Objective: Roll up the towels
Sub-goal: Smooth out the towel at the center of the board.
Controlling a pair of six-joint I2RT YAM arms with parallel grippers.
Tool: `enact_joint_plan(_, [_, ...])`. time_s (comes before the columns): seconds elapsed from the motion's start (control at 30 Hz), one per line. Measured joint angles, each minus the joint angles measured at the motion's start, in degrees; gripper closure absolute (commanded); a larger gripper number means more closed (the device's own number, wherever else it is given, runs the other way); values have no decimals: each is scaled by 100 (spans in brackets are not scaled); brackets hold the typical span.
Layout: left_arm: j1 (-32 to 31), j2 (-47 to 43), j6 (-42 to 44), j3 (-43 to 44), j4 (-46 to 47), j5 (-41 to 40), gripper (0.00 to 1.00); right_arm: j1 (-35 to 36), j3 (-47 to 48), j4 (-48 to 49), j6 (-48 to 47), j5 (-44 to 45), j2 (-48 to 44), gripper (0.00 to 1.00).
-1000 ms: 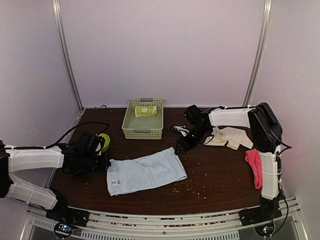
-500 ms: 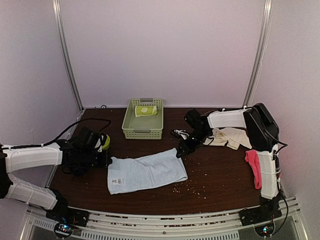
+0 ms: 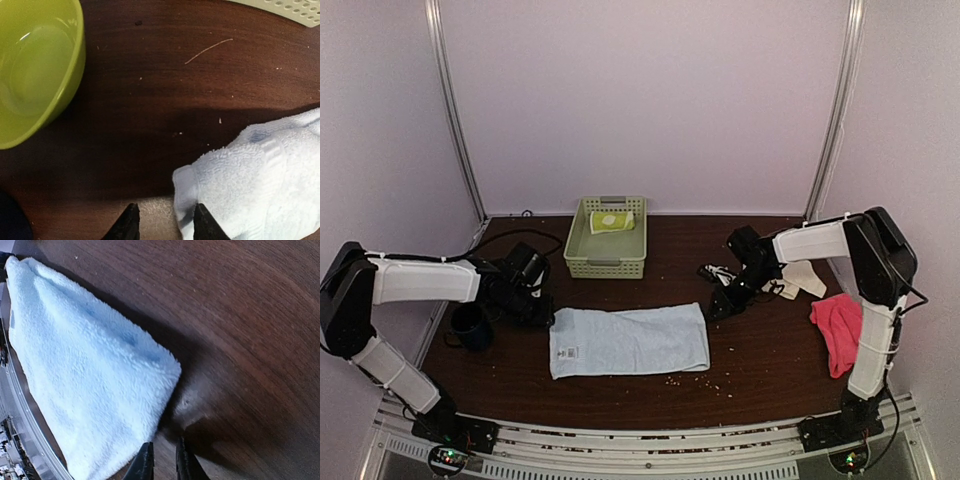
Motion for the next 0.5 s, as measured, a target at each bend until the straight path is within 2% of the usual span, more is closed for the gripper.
enact_joint_plan(0.1, [-85,-197,20,24,-48,-9,56,-72,-195,-140,-160,72,-175,69])
enact_joint_plan(0.23, [-450,-498,192,181,28,149,54,-72,-234,-428,-330,243,-520,66])
enact_joint_plan(0.37, [-1027,-494,358,398,328,398,54,-74,111,-485,-479,345,-977,66])
enact_joint_plan(0.5, [-1270,-173,358,470,660,623,51,-39,839,-409,-610,186,-756,70])
